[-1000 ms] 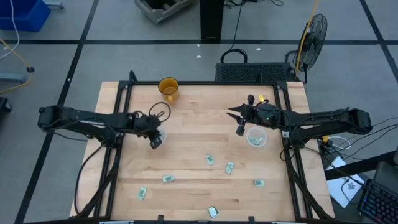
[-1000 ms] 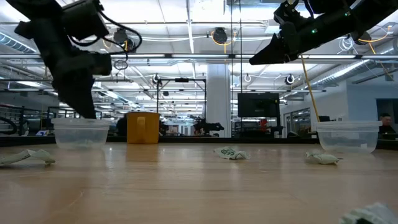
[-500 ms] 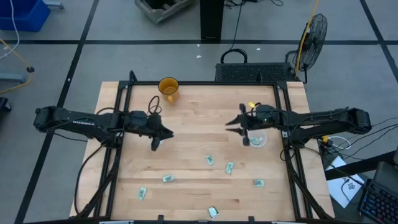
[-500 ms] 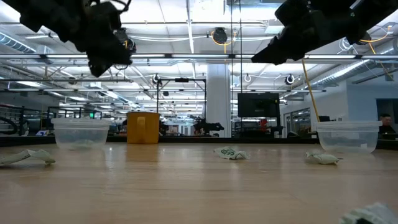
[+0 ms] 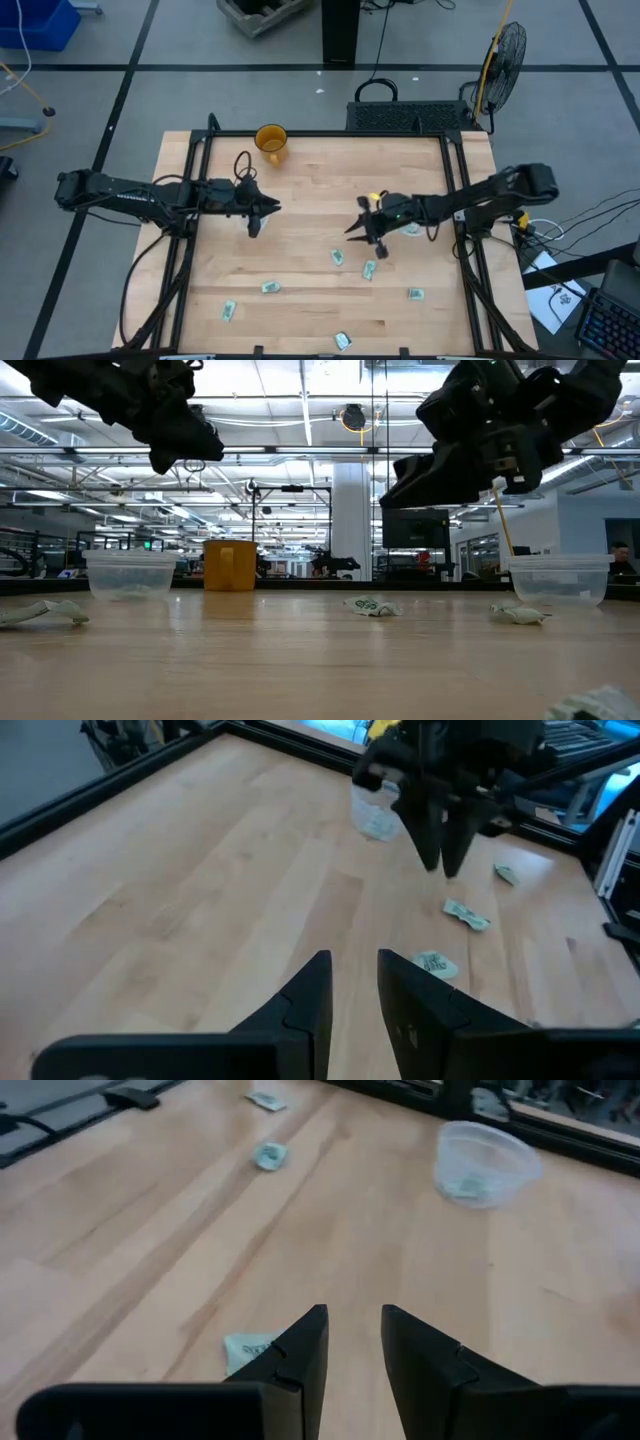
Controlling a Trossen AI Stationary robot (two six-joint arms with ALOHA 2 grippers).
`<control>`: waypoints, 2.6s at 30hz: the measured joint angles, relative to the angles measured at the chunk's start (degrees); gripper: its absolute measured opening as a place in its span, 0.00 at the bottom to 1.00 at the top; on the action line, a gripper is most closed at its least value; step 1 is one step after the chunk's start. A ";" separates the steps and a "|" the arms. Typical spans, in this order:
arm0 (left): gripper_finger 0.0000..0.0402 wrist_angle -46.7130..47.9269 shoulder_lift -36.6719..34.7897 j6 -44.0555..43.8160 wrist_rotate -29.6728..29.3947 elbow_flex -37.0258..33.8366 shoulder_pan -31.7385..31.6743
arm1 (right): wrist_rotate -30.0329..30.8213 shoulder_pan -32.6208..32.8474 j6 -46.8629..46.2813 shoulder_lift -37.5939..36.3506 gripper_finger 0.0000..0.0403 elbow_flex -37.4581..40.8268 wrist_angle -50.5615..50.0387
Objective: Pick and place items into bin
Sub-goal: Put the stevia packet into the right transparent bin
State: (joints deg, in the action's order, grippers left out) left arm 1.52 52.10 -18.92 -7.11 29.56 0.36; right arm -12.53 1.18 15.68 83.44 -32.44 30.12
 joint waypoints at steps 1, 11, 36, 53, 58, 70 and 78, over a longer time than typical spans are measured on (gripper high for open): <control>0.22 -0.02 0.00 0.57 0.00 0.02 0.00 | -1.16 0.34 -0.05 1.06 0.22 -0.40 0.74; 0.22 -0.02 0.02 3.85 -2.03 0.02 0.00 | -4.02 5.09 -2.75 16.67 0.22 -12.80 -3.55; 0.22 0.42 0.02 3.64 -1.97 0.02 0.00 | -1.06 2.26 -4.57 20.94 0.22 -14.63 -14.52; 0.22 0.38 0.02 3.67 -2.01 0.02 0.00 | 0.01 2.19 -11.01 20.91 0.01 -13.40 -11.87; 0.22 0.41 0.02 3.69 -2.01 0.01 0.00 | 2.34 2.15 -13.49 16.66 0.01 -13.32 -14.08; 0.22 0.42 0.02 3.61 -2.03 0.02 0.00 | 36.98 3.44 -27.03 -14.44 0.00 -13.38 -55.88; 0.22 0.44 0.02 3.72 -2.03 0.02 0.00 | 44.40 3.40 -57.06 -22.88 0.00 -13.34 -83.44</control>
State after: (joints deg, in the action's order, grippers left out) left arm 1.96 52.12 -15.20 -9.15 29.58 0.36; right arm 31.86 4.58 -41.37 60.55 -45.78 -53.31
